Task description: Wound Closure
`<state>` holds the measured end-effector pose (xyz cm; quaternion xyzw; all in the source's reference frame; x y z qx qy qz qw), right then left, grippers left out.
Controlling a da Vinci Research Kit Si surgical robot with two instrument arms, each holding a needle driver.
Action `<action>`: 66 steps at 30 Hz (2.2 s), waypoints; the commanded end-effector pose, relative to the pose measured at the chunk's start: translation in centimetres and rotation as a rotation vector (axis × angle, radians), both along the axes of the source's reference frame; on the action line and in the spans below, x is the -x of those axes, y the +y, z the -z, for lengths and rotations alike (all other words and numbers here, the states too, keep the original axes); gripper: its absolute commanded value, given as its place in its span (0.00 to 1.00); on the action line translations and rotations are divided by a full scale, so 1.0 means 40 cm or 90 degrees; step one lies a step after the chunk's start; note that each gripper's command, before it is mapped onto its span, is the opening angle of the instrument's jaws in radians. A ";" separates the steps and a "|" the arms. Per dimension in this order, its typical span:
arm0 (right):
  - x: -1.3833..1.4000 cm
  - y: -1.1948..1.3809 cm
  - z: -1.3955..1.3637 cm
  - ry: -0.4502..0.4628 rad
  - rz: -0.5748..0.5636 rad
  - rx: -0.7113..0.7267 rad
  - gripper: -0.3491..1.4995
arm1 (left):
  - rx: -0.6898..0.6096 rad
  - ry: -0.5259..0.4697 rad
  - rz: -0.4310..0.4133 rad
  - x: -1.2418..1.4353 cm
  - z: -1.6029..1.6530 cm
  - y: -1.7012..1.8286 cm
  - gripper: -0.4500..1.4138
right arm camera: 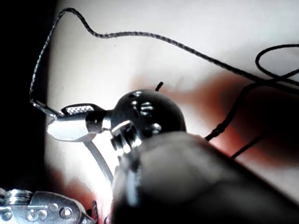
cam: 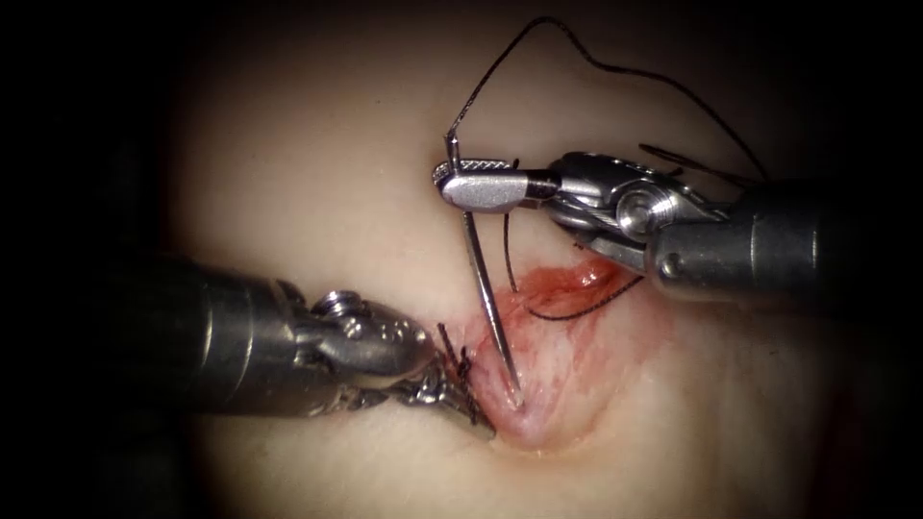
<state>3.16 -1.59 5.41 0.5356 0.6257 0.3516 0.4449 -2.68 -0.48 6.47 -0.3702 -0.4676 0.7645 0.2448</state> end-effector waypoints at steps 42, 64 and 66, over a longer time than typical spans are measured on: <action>0.0006 -0.0065 0.0050 0.023 0.054 -0.025 0.00 | -0.001 -0.001 0.000 0.0010 -0.0011 -0.0004 0.00; 0.0159 0.0205 0.0105 -0.160 -0.183 0.316 0.45 | 0.031 -0.009 0.057 -0.0056 0.0059 0.0084 0.56; 0.0170 0.0232 0.0130 -0.210 -0.222 0.393 0.51 | 0.040 -0.012 0.068 -0.0069 0.0071 0.0097 0.59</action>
